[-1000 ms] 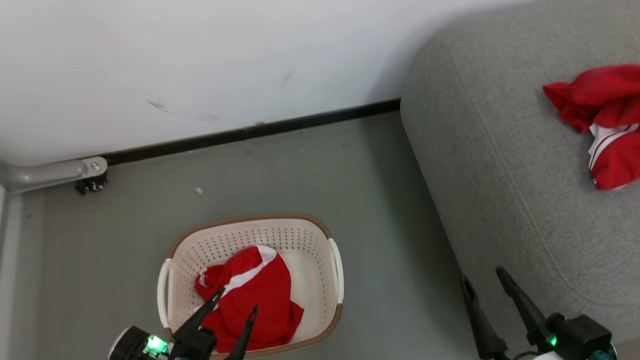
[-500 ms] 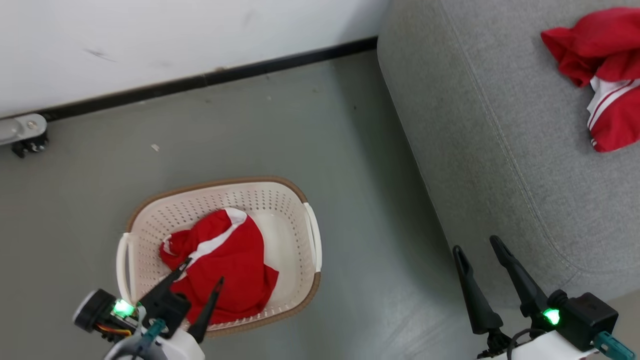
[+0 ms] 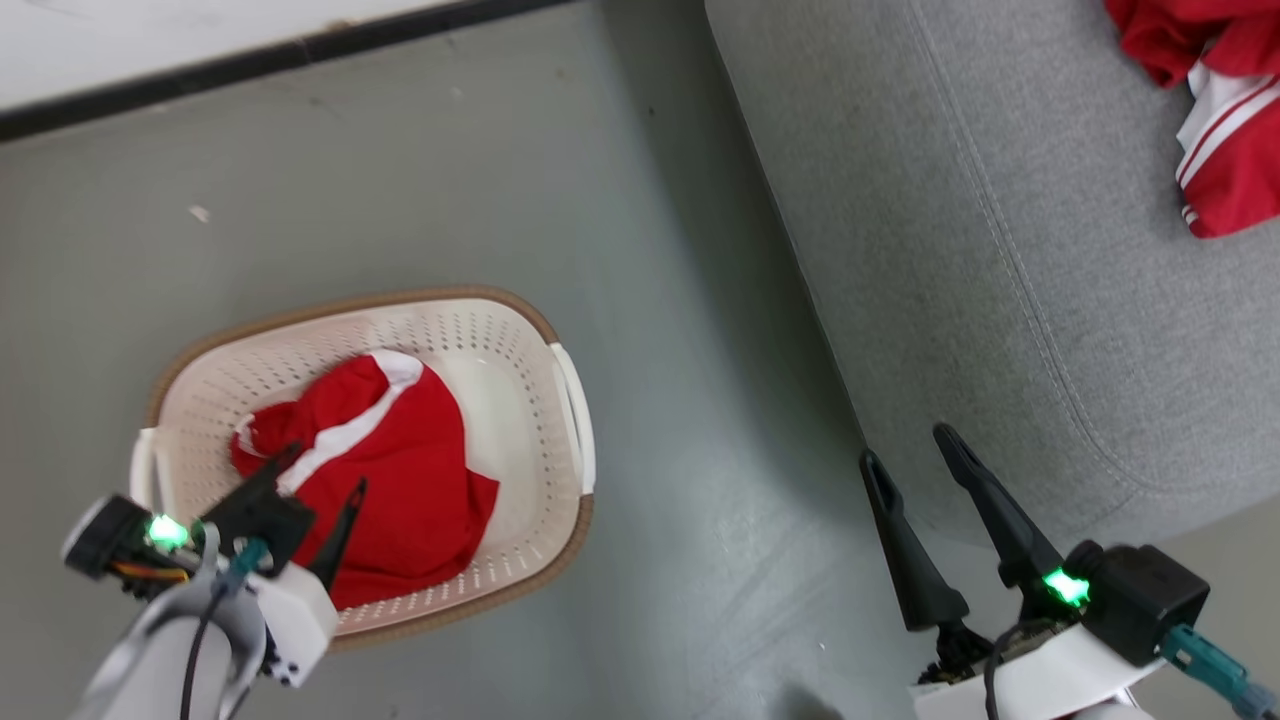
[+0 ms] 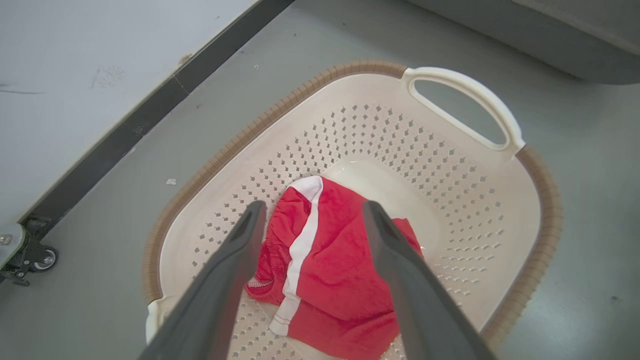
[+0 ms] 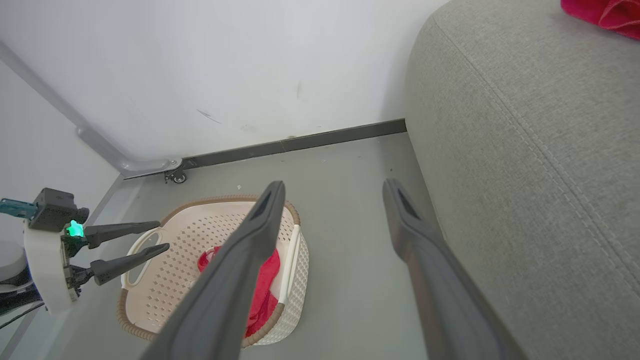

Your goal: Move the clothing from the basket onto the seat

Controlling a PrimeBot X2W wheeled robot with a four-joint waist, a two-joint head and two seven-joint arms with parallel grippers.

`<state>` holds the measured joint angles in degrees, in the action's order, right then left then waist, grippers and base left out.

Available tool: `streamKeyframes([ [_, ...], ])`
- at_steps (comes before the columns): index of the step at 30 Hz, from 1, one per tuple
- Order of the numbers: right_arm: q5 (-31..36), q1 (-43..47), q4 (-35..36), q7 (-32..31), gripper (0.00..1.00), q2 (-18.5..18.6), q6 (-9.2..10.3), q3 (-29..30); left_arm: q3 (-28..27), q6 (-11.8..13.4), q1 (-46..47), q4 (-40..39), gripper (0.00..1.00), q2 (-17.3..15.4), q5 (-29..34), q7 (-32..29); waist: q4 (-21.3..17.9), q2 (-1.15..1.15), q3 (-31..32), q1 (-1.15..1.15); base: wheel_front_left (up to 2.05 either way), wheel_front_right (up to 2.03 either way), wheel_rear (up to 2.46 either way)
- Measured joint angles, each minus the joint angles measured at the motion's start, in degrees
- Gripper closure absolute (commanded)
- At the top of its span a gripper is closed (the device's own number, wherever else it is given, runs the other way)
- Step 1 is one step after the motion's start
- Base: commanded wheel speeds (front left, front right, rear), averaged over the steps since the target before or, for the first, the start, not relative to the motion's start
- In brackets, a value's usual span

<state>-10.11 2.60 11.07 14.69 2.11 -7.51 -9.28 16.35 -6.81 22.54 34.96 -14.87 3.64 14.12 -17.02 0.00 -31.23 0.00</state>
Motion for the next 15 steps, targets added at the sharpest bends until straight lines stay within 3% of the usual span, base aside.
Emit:
streamKeyframes([
  [15, -3.11, -5.01, 1.4, 0.0, 0.0, 0.01, 0.0, -3.35, 3.88, -0.48, 11.01, 7.58, 0.0, -3.22, 3.76, -3.56, -4.09, 0.0, -8.09, 0.0, 0.0, 0.0, 0.0],
])
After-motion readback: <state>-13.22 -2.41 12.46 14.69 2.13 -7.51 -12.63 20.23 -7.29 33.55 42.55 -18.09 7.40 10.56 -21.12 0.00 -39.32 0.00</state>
